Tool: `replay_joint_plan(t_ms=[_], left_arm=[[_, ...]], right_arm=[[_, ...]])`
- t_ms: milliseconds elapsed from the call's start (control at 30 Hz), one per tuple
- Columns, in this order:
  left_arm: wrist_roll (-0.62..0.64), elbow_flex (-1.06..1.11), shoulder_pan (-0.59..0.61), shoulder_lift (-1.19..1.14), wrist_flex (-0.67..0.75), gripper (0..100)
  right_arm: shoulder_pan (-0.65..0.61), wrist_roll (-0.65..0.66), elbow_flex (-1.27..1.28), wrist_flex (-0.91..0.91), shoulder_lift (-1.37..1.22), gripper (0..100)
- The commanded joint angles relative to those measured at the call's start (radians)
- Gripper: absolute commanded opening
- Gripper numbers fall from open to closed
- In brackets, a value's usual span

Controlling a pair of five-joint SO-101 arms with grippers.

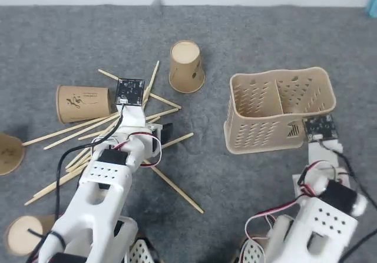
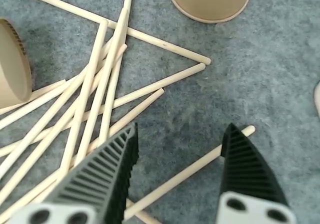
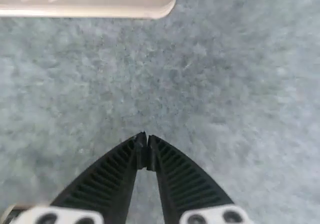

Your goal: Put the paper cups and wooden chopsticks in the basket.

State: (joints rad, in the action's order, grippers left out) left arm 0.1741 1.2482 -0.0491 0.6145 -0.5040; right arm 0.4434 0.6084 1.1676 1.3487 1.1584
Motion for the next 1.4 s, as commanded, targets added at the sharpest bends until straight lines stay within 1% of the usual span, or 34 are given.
replay_joint_plan(t_ms=[0, 133, 200, 300, 367, 467, 567, 667, 800, 1000, 1200, 1367], left_arm=[[-0.015, -0.03, -0.005, 0.003, 0.015, 26], [-0.015, -0.03, -0.008, 0.003, 0.014, 26], [-0.015, -0.025, -0.008, 0.023, 0.005, 26], [-0.011, -0.024, 0.0, 0.097, -0.066, 25], [-0.015, -0.024, -0.002, 0.161, -0.112, 21], [-0.015, -0.048, 0.005, 0.276, -0.143, 10], [-0.014, -0.139, 0.031, 0.356, -0.233, 1], [-0.015, -0.297, 0.032, 0.336, -0.325, 1], [-0.008, -0.558, 0.017, 0.195, -0.408, 1], [-0.008, -0.934, -0.066, -0.149, -0.503, 1], [-0.006, -1.204, -0.124, -0.471, -0.503, 1], [-0.006, -1.343, -0.133, -0.709, -0.456, 1]], right_arm=[[0.015, -0.08, 0.114, -0.16, 0.019, 0.8], [0.024, -0.181, 0.229, -0.314, 0.021, 0.8], [0.041, -0.206, 0.241, -0.338, 0.03, 0.8], [0.084, -0.213, 0.245, -0.346, 0.03, 0.8], [0.104, -0.213, 0.247, -0.348, 0.03, 0.8], [0.125, -0.213, 0.247, -0.348, 0.03, 0.8], [0.124, -0.213, 0.249, -0.348, 0.03, 0.8], [0.124, -0.213, 0.25, -0.348, 0.03, 0.8], [0.124, -0.213, 0.25, -0.348, 0.03, 0.8], [0.124, -0.213, 0.25, -0.348, 0.03, 0.8], [0.124, -0.213, 0.25, -0.348, 0.03, 0.8], [0.122, -0.213, 0.25, -0.348, 0.03, 0.8]])
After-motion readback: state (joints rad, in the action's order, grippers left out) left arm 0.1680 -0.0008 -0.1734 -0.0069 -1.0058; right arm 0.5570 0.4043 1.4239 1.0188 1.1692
